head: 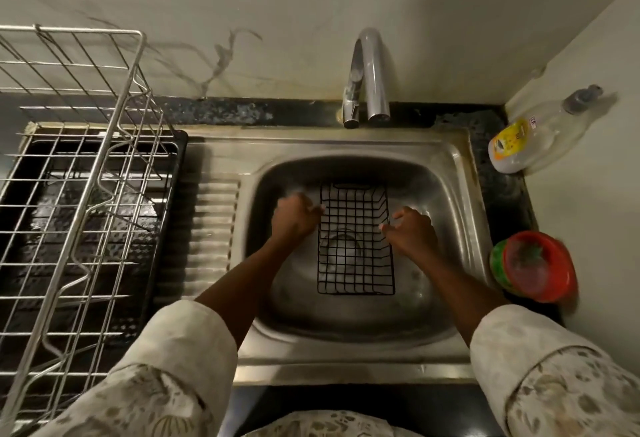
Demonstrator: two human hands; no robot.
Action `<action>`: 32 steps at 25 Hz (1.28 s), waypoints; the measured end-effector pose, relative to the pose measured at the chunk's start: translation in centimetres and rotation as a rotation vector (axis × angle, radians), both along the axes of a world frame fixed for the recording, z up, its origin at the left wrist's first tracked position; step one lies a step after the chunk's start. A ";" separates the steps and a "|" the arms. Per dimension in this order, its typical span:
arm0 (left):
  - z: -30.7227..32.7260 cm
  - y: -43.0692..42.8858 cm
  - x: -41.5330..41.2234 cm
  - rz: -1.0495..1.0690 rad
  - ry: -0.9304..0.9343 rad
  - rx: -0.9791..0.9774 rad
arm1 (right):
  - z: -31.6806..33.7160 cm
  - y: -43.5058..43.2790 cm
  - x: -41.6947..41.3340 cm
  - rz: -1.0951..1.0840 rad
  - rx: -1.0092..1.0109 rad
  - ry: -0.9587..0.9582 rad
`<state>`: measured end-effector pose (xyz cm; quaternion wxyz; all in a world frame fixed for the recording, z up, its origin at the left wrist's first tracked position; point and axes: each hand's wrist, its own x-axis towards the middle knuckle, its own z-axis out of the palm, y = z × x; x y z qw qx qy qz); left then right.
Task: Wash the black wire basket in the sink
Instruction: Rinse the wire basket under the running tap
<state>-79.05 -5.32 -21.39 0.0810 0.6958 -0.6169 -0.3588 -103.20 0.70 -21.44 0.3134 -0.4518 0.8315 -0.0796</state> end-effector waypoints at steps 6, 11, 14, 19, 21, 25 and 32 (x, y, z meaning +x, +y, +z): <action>9.3 -7.4 -4.5 0.024 0.192 -0.430 | 0.7 -0.9 -0.1 -0.009 -0.095 0.020; 11.4 -10.5 -7.3 0.012 0.179 -0.496 | 0.9 -1.1 -0.4 0.006 -0.126 -0.018; 10.5 -11.1 -7.4 0.203 0.286 -0.387 | 0.9 -1.2 -0.6 0.008 -0.142 -0.033; 8.5 -9.9 -5.7 0.476 0.833 0.000 | 0.8 -0.8 -0.5 0.005 -0.148 -0.060; 8.1 -10.1 -5.0 0.472 0.779 -0.041 | 0.8 -0.7 -0.5 0.018 -0.135 -0.059; 5.6 -8.5 -3.4 0.574 0.640 -0.188 | 1.2 -0.3 -0.4 0.047 -0.126 -0.060; 0.0 -4.8 -1.8 0.044 0.152 -0.182 | 0.3 1.9 -0.8 0.020 0.049 -0.041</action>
